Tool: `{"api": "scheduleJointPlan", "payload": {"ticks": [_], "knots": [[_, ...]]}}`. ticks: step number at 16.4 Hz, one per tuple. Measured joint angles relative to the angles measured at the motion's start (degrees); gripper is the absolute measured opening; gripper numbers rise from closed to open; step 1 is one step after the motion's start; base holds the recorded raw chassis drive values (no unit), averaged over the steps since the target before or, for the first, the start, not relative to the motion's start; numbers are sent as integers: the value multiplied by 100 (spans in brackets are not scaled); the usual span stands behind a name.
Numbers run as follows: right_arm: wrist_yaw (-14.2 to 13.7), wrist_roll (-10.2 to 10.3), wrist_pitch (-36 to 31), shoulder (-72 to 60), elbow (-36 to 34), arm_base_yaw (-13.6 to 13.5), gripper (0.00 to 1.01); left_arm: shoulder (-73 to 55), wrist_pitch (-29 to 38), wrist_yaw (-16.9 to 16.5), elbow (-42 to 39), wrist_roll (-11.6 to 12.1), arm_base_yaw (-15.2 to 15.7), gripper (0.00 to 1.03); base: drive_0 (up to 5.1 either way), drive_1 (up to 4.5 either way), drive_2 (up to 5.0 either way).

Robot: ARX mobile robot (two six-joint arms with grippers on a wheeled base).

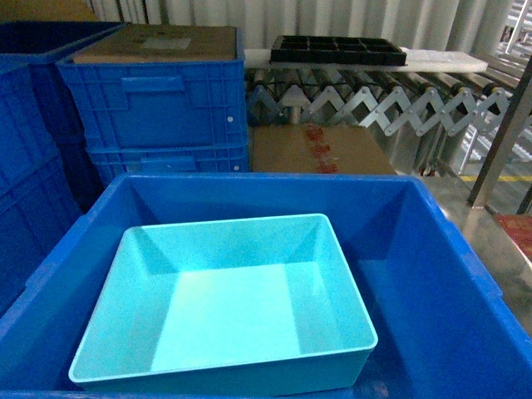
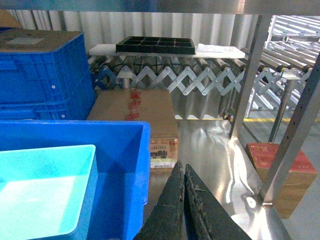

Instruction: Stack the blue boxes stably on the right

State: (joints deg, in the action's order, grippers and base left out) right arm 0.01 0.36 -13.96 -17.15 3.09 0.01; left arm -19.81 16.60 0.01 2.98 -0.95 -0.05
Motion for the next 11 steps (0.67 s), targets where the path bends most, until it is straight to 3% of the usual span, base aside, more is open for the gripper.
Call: {"api": "scheduleJointPlan", "payload": {"ticks": [6, 7, 8, 9, 10, 11], "knots": [[0, 0, 341, 684, -232, 0, 2, 767, -433, 7, -212, 0, 0, 2, 0, 0, 0], [0, 0, 531, 809, -232, 0, 2, 859, -542, 9, -212, 0, 0, 2, 0, 0, 0], [2, 0, 1449, 1491, -229, 0, 2, 960, -627, 2, -212, 0, 0, 2, 0, 0, 0], [15, 0, 1298, 1692, -219, 0, 2, 1137, -898, 9, -208, 0, 0, 2, 0, 0, 0], [-9, -2, 1473, 1687, -229, 0, 2, 1812, -1753, 15, -208, -2, 0, 2, 0, 0, 0], [-7, 0, 1423, 1687, -229, 0, 2, 1919, -1565, 2, -181, 7, 0, 2, 0, 0, 0]]}}
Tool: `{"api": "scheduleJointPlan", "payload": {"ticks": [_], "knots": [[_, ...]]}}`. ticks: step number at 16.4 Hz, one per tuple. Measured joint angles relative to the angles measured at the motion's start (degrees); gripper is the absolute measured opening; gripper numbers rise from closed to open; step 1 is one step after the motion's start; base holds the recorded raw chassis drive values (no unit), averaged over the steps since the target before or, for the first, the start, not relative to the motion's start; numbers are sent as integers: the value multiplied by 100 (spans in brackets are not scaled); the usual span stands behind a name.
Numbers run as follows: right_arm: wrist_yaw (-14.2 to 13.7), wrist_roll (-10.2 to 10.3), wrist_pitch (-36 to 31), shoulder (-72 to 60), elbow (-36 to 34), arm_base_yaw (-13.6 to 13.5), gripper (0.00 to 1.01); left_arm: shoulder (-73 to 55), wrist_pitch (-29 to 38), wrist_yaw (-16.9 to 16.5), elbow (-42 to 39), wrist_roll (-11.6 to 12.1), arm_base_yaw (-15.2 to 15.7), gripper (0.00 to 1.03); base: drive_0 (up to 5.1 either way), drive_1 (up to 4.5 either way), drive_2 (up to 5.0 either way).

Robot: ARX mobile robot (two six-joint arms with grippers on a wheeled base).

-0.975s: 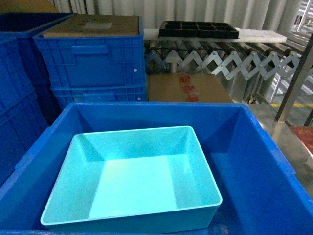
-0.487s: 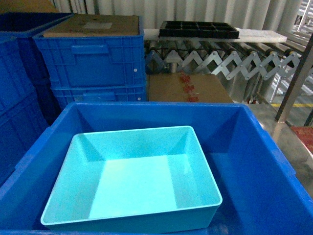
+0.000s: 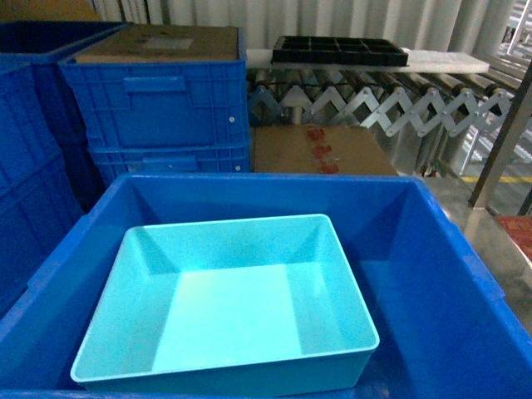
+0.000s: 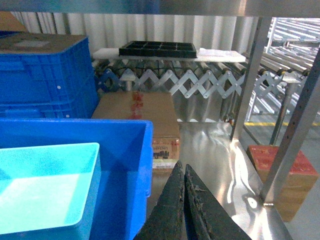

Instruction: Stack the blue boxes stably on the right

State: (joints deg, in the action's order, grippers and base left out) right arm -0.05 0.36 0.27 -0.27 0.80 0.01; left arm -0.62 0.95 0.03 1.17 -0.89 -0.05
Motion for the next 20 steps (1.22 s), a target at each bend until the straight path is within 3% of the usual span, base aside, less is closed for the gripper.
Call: {"api": "scheduleJointPlan", "payload": {"ticks": [7, 8, 14, 15, 20], "knots": [[7, -2, -7, 2, 0, 0, 2, 2, -120, -2, -26, 4, 0, 2, 0, 0, 0], [7, -4, -4, 2, 0, 0, 11, 2, -120, -2, -26, 2, 0, 5, 0, 0, 0], [7, -4, -4, 2, 0, 0, 91, 2, -120, 0, -26, 4, 0, 84, 0, 0, 0], [7, -2, -7, 2, 0, 0, 100, 2, -120, 0, -26, 4, 0, 99, 0, 0, 0], [7, -2, -4, 2, 0, 0, 98, 2, -120, 0, -26, 9, 0, 98, 0, 0, 0]]}}
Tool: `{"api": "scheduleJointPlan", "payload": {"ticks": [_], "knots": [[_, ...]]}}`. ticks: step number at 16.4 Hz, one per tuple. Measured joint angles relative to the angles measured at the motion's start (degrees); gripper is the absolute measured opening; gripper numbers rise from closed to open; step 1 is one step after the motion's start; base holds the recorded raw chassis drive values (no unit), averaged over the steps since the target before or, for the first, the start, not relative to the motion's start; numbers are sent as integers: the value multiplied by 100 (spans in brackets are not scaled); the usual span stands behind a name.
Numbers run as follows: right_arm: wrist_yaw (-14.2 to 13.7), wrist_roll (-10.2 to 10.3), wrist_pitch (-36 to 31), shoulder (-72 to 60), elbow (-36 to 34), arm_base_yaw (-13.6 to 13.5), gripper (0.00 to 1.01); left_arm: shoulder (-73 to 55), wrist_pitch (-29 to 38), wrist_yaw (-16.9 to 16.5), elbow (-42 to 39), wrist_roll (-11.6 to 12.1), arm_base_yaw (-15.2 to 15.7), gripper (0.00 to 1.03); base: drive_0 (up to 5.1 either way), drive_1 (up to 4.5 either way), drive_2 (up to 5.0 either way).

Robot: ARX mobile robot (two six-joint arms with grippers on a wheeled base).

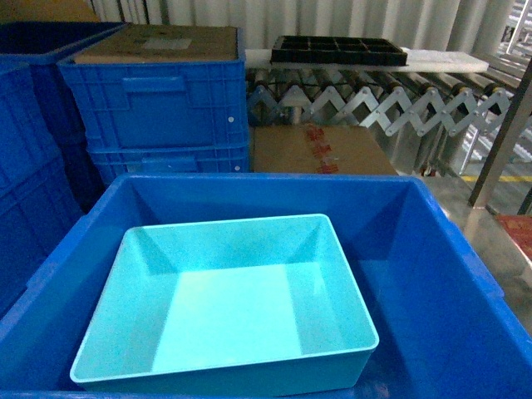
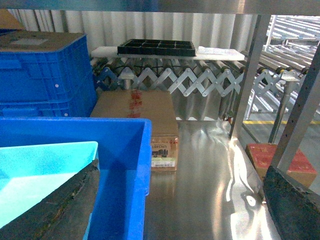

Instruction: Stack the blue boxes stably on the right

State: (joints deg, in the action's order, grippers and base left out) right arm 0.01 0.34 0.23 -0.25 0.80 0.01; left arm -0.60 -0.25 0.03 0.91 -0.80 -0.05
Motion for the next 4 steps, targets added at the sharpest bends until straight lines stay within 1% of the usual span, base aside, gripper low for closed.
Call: {"api": "scheduleJointPlan", "payload": {"ticks": [4], "knots": [[0, 0, 0, 0, 0, 0, 98, 0, 0, 0, 0, 0, 0, 98, 0, 0, 0]]}}
